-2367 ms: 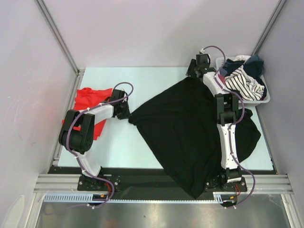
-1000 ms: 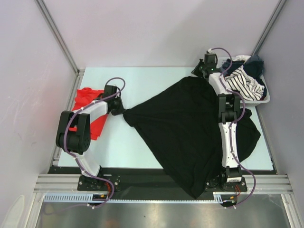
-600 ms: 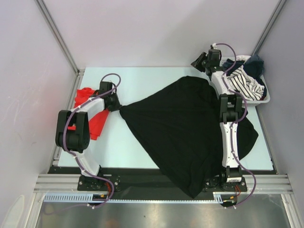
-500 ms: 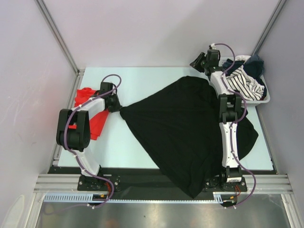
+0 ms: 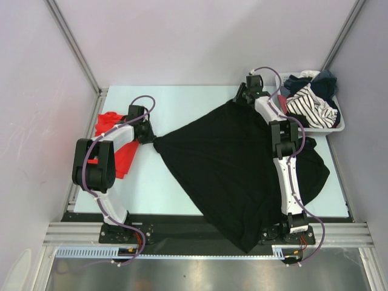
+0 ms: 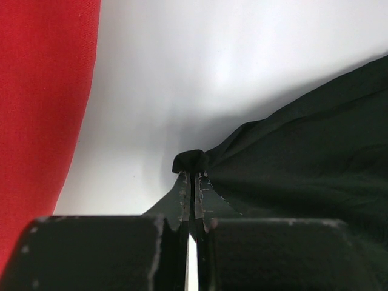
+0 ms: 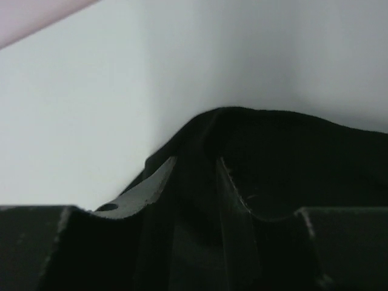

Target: Fold and stack the tank tops

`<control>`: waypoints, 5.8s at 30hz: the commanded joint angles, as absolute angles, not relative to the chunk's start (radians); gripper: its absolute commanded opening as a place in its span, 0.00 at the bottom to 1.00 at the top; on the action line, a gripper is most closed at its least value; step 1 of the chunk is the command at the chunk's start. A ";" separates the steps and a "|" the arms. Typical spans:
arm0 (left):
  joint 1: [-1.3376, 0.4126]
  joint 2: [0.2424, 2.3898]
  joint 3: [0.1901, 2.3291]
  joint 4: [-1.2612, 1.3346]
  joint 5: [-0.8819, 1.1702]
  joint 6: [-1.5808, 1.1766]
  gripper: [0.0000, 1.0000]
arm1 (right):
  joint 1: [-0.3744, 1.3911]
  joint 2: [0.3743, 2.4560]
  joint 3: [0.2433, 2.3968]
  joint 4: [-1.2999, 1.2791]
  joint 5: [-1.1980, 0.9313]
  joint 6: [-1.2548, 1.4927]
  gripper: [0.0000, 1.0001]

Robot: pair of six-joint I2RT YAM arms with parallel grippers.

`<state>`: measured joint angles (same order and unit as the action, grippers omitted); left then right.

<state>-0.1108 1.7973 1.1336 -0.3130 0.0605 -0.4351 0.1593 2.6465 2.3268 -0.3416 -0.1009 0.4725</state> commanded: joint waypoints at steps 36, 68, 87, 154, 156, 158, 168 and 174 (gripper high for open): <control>-0.132 1.744 1.124 -0.314 0.054 -0.405 0.00 | 0.172 2.746 2.474 -0.339 -0.166 0.488 0.16; -0.428 1.431 0.871 -0.255 -0.276 -0.422 0.00 | -0.071 2.579 2.366 -0.209 -0.518 0.661 0.00; -0.749 1.373 0.756 -0.209 -0.437 -0.492 0.00 | -0.065 2.375 2.117 -0.267 -0.375 0.465 0.00; -1.376 1.423 0.729 -0.210 -0.500 -0.721 0.03 | -0.129 1.643 1.060 0.110 0.107 0.446 0.00; -1.396 1.443 0.741 -0.203 -0.495 -0.735 0.04 | -0.138 1.643 1.060 0.118 0.104 0.449 0.00; -1.408 1.457 0.749 -0.196 -0.486 -0.745 0.05 | -0.141 1.644 1.065 0.117 0.101 0.452 0.00; -1.425 1.525 0.804 -0.261 -0.515 -0.782 0.48 | -0.143 1.621 1.042 0.117 0.138 0.448 0.00; -1.424 1.433 0.802 -0.293 -0.531 -0.772 0.84 | -0.143 1.623 1.040 0.120 0.146 0.442 0.00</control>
<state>-1.4181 1.5101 0.7689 -0.2745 -0.4980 -0.7574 -0.1219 1.6642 1.0378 0.0788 0.0578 0.4522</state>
